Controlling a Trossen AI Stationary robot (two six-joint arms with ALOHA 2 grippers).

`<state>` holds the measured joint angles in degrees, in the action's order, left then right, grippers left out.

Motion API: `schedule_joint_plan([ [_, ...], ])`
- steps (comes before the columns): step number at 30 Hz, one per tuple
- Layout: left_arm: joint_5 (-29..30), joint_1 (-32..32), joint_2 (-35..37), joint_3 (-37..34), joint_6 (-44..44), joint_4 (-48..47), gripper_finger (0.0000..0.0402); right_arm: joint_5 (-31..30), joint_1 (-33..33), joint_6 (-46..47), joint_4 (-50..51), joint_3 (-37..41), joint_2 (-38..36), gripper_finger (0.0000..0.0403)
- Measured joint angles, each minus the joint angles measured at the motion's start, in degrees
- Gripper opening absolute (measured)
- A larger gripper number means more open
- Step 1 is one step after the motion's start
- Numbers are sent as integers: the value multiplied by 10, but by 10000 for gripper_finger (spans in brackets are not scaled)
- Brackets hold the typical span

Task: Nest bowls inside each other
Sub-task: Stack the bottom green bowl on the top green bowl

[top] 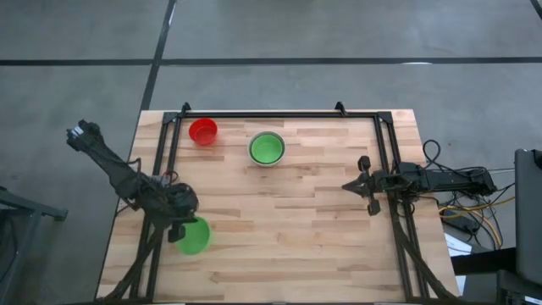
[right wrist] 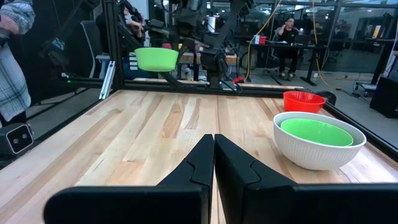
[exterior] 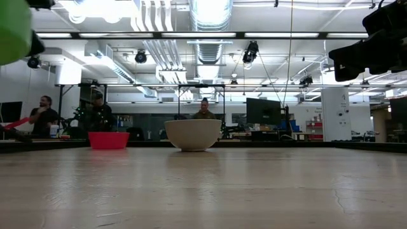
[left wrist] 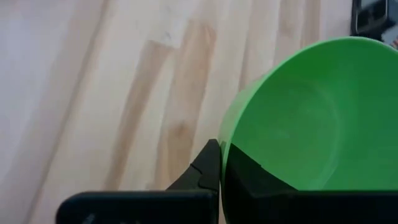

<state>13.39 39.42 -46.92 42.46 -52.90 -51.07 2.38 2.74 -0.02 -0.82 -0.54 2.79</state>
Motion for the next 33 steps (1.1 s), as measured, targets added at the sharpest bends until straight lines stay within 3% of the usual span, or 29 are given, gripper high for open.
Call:
schedule_joint_plan([
  [13, -38, -169, -23, 24, 73, 29, 5, 0, 0, 0, 0, 0, 0, 9],
  [25, -63, -284, -108, 66, 114, 70, 5, 0, 0, 0, 0, 0, 0, 9],
  [33, -96, -362, -165, 116, 190, 69, 4, 0, 0, 0, 0, 0, 0, 9],
])
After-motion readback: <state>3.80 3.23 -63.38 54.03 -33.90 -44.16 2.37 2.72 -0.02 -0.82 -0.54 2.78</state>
